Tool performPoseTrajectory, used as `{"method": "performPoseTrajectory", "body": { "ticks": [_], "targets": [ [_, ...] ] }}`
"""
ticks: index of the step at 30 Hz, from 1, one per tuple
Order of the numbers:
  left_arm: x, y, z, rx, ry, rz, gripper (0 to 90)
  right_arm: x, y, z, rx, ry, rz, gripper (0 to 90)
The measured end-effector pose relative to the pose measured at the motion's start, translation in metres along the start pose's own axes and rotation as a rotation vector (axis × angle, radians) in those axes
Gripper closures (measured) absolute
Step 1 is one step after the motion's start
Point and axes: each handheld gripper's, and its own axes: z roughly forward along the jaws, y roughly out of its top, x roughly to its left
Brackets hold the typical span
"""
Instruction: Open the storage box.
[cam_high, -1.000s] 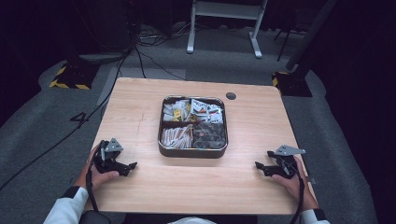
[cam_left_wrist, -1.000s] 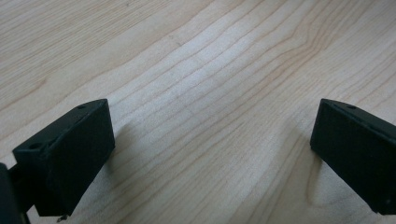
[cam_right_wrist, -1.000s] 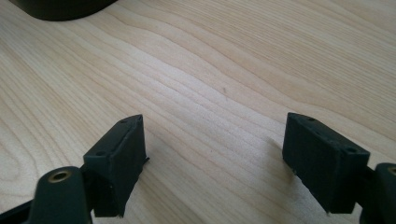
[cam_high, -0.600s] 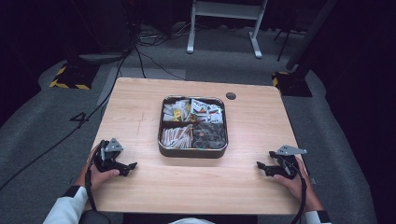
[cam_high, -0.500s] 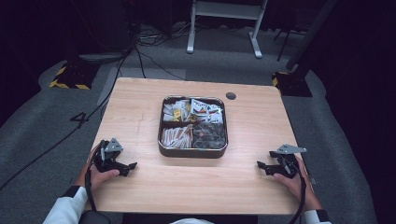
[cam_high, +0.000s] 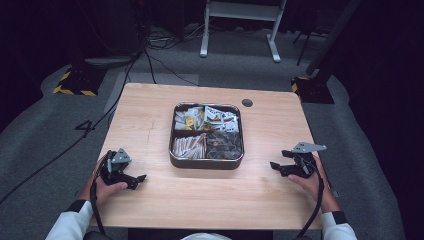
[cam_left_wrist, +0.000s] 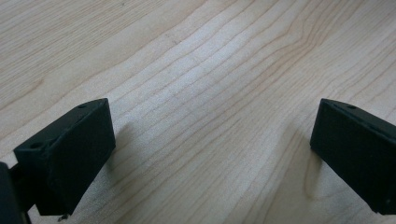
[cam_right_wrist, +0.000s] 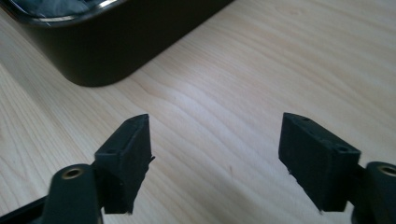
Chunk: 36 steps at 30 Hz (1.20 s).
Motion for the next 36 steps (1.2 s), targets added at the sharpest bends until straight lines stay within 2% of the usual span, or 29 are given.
{"method": "performPoseTrajectory", "body": {
  "ticks": [2, 3, 4, 6, 11, 16, 18, 27, 36],
  "targets": [
    [0.000, 0.000, 0.000, 0.000, 0.000, 0.000, 0.3, 0.002, 0.010, 0.002, 0.006, 0.004, -0.034, 28.7],
    [0.000, 0.000, 0.000, 0.000, 0.000, 0.000, 0.3, 0.002, 0.010, 0.002, 0.006, 0.004, -0.034, 28.7],
    [0.000, 0.000, 0.000, 0.000, -0.001, 0.000, 0.3, 0.005, 0.021, 0.006, 0.002, 0.014, -0.052, 29.0],
    [0.000, 0.000, 0.000, 0.000, 0.000, -0.001, 0.3, 0.007, 0.030, 0.008, -0.014, 0.014, -0.066, 29.1],
    [-0.001, -0.001, -0.001, -0.002, 0.008, -0.004, 0.4, 0.013, 0.053, 0.012, -0.063, 0.039, -0.074, 30.0],
    [-0.001, -0.001, -0.001, -0.002, 0.008, -0.003, 0.4, 0.022, 0.073, 0.021, -0.074, 0.054, -0.106, 30.1],
    [-0.001, -0.001, -0.001, -0.002, 0.008, -0.004, 0.4, 0.025, 0.078, 0.024, -0.076, 0.055, -0.123, 30.1],
    [-0.001, -0.001, -0.001, -0.002, 0.008, -0.004, 0.5, 0.031, 0.091, 0.032, -0.083, 0.070, -0.136, 30.1],
    [-0.001, -0.001, -0.001, -0.002, 0.008, -0.005, 0.5, 0.043, 0.106, 0.042, -0.089, 0.087, -0.164, 29.9]
  ]
}}
